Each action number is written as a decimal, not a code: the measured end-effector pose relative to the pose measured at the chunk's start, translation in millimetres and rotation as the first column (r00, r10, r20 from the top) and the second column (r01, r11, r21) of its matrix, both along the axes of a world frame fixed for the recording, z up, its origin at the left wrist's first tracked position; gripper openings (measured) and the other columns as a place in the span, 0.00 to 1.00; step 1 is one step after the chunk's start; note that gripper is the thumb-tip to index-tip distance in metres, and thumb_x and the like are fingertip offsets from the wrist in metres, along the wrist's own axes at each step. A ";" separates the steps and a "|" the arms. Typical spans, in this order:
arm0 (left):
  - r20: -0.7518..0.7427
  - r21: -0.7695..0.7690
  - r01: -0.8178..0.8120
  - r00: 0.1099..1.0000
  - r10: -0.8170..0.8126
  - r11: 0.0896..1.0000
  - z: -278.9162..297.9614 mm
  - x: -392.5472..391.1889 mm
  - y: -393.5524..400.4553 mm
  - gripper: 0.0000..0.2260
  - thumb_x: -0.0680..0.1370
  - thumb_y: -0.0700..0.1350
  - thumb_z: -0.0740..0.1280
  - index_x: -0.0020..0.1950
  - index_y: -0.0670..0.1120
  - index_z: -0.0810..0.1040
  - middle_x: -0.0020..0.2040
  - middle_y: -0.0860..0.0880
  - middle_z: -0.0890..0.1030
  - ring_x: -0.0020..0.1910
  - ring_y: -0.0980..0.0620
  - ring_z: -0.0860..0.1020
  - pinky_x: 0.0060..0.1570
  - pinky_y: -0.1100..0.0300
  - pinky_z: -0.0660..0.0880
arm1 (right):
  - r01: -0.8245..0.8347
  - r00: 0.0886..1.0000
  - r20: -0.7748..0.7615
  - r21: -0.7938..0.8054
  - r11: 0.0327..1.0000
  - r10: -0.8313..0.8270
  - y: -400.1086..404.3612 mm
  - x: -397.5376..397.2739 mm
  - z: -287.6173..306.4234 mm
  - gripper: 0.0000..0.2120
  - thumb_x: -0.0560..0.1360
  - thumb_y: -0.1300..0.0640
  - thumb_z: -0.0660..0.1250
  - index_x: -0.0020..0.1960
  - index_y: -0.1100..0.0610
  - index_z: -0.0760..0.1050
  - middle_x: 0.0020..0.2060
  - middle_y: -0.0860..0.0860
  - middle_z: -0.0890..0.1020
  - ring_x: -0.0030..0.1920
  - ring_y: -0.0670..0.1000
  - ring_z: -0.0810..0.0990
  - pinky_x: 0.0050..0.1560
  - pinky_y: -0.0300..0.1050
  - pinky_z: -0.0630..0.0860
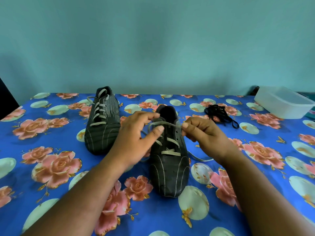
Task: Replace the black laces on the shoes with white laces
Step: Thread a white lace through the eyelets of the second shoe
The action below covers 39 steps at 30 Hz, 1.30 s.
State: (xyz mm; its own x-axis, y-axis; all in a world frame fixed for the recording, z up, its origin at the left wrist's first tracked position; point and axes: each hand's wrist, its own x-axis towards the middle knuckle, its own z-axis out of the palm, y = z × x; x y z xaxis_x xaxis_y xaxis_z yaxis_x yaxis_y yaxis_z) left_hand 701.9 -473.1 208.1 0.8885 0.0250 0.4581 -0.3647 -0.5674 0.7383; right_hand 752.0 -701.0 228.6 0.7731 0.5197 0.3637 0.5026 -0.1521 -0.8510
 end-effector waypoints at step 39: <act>0.071 -0.343 -0.234 0.959 0.274 0.910 7.4 8.8 11.4 0.05 0.76 0.51 0.70 0.40 0.54 0.80 0.42 0.50 0.81 0.42 0.52 0.82 0.44 0.48 0.79 | 0.155 0.986 -0.067 0.068 0.986 -0.150 -3.3 1.6 4.5 0.13 0.79 0.47 0.68 0.42 0.54 0.81 0.27 0.52 0.66 0.30 0.53 0.61 0.31 0.45 0.61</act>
State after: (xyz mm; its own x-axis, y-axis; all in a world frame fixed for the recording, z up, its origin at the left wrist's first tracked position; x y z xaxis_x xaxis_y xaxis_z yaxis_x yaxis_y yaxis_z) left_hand 710.7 -461.8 215.5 0.7738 0.4091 0.4836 -0.3338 -0.3855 0.8602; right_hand 753.6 -704.4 233.1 0.8632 0.3681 0.3457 0.4250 -0.1599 -0.8910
